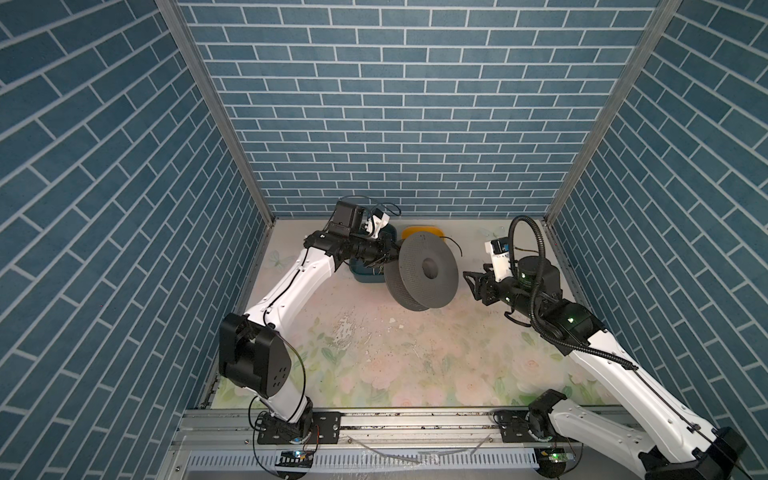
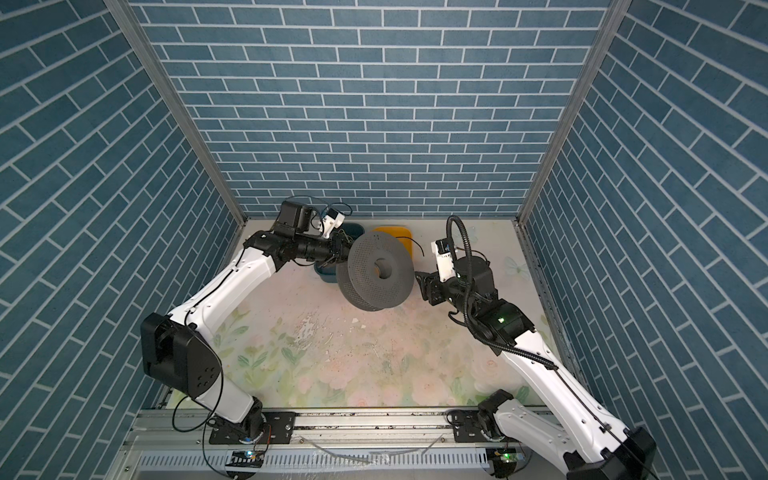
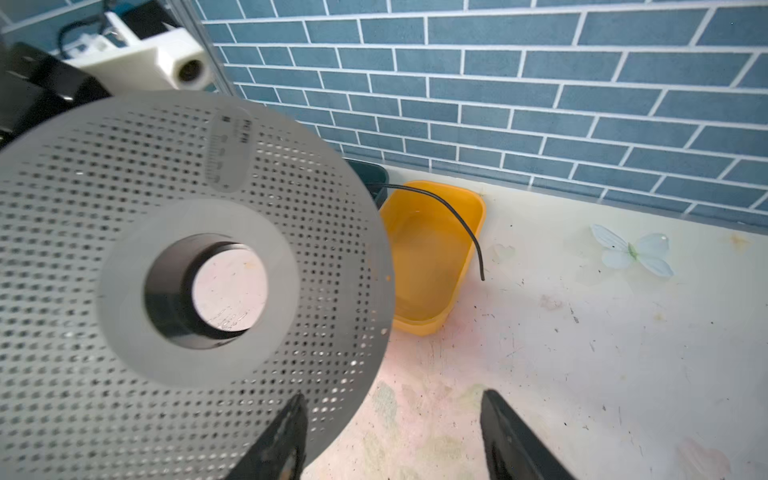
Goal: Wrap the cables
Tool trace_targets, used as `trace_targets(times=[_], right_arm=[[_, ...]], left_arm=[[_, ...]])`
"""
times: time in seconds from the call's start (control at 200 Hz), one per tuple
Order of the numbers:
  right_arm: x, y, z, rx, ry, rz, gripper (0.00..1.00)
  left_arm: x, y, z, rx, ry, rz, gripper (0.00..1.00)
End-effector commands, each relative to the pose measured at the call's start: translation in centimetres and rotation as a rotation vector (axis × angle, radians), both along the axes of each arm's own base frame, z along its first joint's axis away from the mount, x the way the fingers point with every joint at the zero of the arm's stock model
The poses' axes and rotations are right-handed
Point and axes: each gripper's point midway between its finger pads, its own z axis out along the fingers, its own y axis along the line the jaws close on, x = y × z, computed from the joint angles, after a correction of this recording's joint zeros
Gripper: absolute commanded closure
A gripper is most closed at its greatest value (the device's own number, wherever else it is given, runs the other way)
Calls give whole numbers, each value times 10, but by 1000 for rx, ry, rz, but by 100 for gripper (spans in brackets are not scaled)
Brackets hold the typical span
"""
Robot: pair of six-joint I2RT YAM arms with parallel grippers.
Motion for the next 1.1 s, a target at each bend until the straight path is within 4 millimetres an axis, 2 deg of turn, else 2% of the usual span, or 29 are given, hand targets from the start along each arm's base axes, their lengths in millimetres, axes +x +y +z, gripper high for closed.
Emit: trace_targets(times=[0.0, 0.26, 0.565, 0.74, 0.91, 1.095], right_arm=[[10, -2, 10, 74, 18, -3, 33], [46, -12, -5, 200, 62, 10, 33], [85, -1, -13, 406, 125, 159, 32], [99, 5, -31, 382, 152, 223, 34], [101, 9, -54, 325, 163, 274, 37], [106, 10, -59, 301, 121, 288, 40]], left_arm=[[-12, 3, 35, -63, -62, -53, 100], [-19, 8, 38, -58, -50, -87, 100], [-23, 7, 39, -72, -42, -113, 100], [-25, 10, 42, -78, -39, -121, 100], [-26, 11, 45, -85, -40, -124, 100], [-26, 11, 43, -85, -29, -124, 100]])
